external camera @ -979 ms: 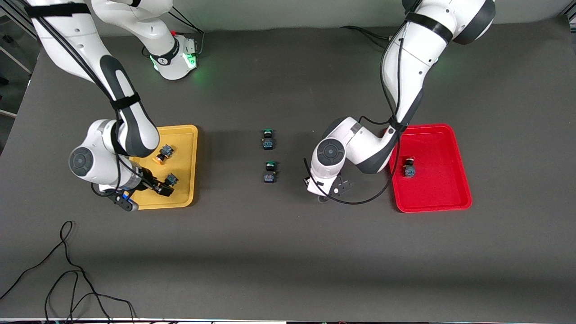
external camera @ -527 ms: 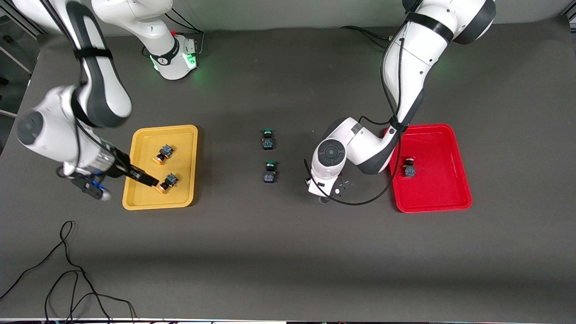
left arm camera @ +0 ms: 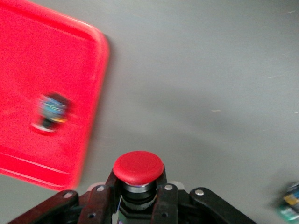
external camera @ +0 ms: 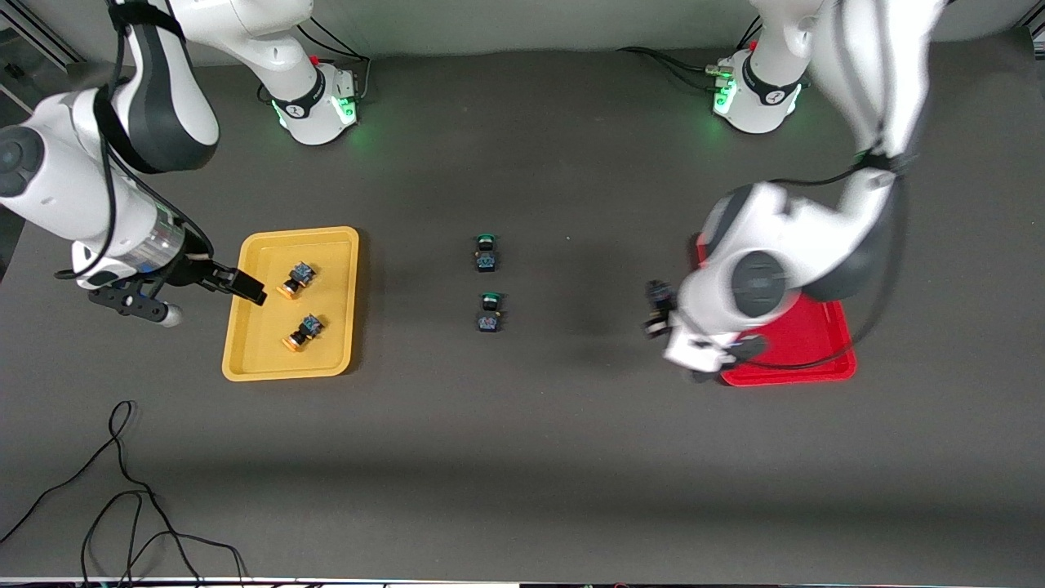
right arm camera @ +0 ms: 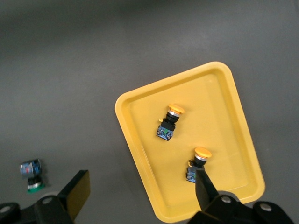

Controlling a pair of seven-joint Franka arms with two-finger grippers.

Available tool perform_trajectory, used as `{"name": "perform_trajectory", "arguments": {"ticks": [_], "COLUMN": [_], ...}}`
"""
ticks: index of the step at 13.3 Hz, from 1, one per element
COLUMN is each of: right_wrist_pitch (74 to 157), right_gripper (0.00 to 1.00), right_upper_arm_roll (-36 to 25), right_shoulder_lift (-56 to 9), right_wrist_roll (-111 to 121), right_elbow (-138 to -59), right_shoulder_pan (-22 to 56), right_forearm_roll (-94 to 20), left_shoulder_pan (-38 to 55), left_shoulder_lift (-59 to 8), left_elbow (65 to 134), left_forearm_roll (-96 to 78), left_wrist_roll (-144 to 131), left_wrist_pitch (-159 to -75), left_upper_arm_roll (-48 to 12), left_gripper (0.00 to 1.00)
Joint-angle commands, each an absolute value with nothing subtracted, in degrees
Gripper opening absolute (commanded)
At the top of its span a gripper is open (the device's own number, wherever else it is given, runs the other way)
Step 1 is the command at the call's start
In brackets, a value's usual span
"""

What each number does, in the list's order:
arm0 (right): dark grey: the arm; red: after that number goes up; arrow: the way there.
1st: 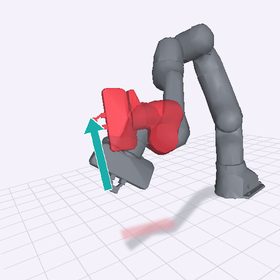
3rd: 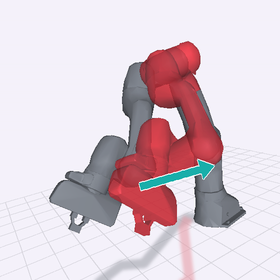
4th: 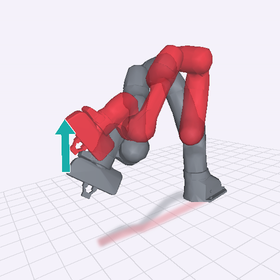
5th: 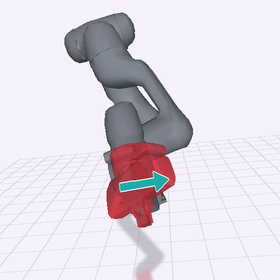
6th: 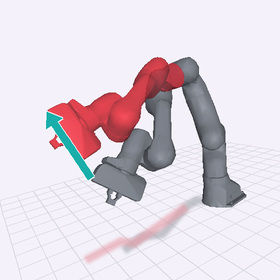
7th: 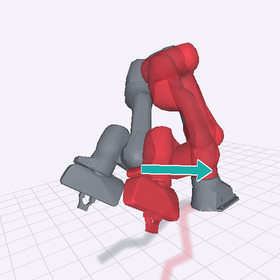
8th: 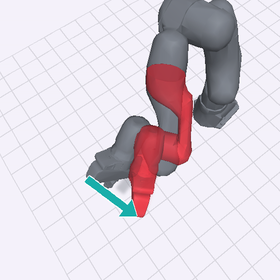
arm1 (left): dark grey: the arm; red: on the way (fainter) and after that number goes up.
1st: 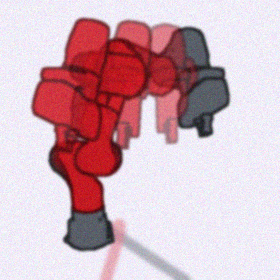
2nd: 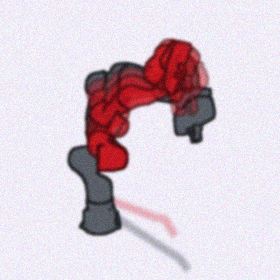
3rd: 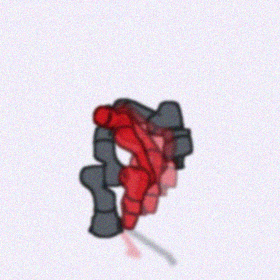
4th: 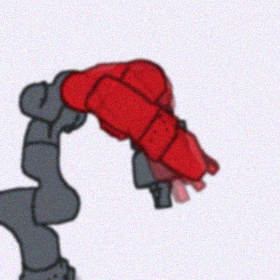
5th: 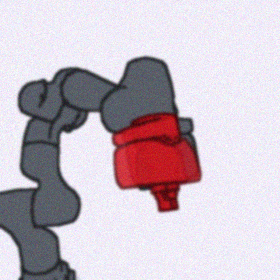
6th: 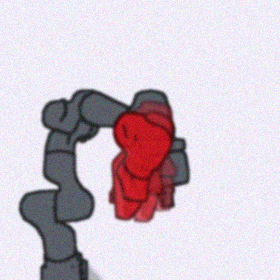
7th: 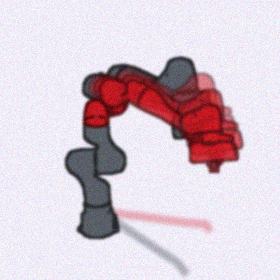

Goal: Place red and yellow buttons in trays

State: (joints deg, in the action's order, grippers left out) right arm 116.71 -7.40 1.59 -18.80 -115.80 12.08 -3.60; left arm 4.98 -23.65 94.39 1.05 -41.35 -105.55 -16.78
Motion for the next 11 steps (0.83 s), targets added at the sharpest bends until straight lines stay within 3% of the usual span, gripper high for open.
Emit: {"name": "perform_trajectory", "arguments": {"ticks": [1, 3, 5, 8, 10, 11], "right_wrist_pitch": [110.85, 105.94, 103.63, 101.95, 102.3, 102.3], "right_gripper": [1.0, 1.0, 1.0, 1.0, 1.0, 1.0], "right_upper_arm_roll": [-7.73, -7.82, -7.47, -7.47, -7.38, -7.47], "right_shoulder_lift": [6.58, 8.25, 10.19, 10.11, 9.23, 9.05], "right_wrist_roll": [-13.54, -13.1, -10.91, -10.2, -10.2, -10.2], "right_elbow": [-113.04, -109.88, -108.03, -107.05, -107.05, -107.14], "right_shoulder_pan": [11.87, 11.17, 10.72, 10.55, 10.46, 10.55], "right_forearm_roll": [-2.72, -2.72, -2.72, -2.72, -2.64, -2.55], "left_shoulder_pan": [-4.71, -10.69, -15.01, -15.91, -15.73, -15.82], "left_shoulder_lift": [-14.96, -15.37, -16.87, -20.73, -21.36, -21.18], "left_elbow": [109.57, 112.84, 117.48, 124.7, 124.98, 124.28], "left_forearm_roll": [0.34, 4.02, 7.89, 11.24, 11.86, 12.13], "left_wrist_roll": [-22.66, -10.87, -6.34, -6.5, -6.07, -5.8], "left_wrist_pitch": [-107.92, -109.41, -116.93, -132.59, -134.04, -132.99], "left_upper_arm_roll": [-17.4, -17.23, -17.23, -15.83, -14.85, -14.85], "left_gripper": [0.0, 0.0, 0.0, 0.0, 0.03, 0.55]}}
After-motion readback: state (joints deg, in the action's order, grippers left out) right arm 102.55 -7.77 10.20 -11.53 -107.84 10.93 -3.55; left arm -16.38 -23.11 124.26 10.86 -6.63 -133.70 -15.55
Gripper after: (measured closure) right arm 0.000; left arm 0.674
